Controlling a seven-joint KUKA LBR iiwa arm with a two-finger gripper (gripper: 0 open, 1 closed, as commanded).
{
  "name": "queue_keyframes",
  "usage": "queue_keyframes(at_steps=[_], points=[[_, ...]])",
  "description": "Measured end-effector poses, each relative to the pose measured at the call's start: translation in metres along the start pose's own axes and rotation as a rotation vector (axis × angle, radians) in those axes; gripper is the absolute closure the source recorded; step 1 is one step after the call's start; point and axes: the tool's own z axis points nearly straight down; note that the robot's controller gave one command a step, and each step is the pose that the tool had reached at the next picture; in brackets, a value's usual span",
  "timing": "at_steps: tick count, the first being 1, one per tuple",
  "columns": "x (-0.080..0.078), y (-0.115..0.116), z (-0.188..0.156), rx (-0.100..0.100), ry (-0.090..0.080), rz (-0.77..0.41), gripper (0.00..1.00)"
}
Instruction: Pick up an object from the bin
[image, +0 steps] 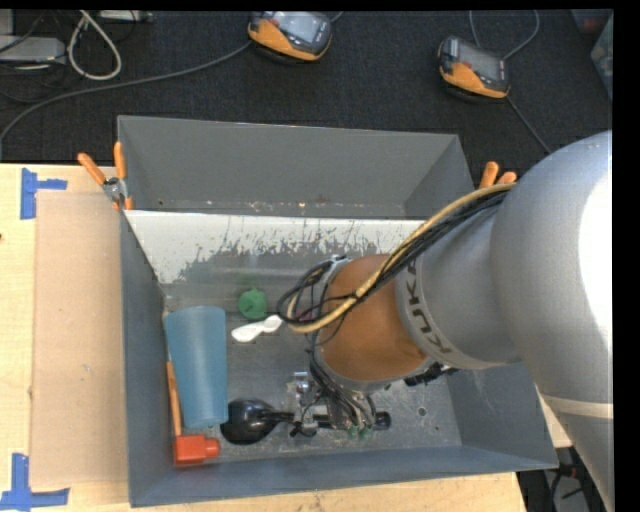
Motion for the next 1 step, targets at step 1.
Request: queue_keyframes(at_steps=[1], points=[[0.0003, 0.0, -0.0042, 0.0, 0.001, -0.002, 1.0]])
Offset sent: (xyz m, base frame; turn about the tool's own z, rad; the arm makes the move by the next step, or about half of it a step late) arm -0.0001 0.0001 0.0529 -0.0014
